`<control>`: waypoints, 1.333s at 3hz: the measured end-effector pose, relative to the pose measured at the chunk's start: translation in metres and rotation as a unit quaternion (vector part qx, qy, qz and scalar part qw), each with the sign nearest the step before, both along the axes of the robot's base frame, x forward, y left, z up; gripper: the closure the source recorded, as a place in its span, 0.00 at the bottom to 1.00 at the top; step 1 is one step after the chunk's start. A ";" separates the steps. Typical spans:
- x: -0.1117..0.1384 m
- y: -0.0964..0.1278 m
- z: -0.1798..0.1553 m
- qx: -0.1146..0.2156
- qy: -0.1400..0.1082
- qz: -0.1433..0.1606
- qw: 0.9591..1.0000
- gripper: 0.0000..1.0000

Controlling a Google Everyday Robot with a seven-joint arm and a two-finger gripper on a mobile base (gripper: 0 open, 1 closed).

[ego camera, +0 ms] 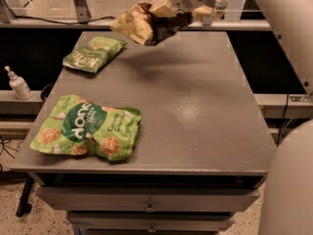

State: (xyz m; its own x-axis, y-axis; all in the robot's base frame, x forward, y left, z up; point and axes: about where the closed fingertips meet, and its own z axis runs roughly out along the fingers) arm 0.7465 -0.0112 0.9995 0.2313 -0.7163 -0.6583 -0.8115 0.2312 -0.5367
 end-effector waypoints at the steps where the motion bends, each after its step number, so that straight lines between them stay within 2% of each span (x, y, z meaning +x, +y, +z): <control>1: 0.024 0.028 -0.021 0.007 -0.009 0.031 0.999 1.00; 2: 0.041 0.045 -0.042 0.008 -0.008 0.055 0.998 1.00; 3: 0.048 0.053 -0.058 0.004 -0.002 0.079 0.997 0.84; 4: 0.051 0.055 -0.065 0.007 0.002 0.093 0.996 0.61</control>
Offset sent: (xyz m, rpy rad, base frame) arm 0.0645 0.0586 -0.0604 0.0188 -0.0207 0.1630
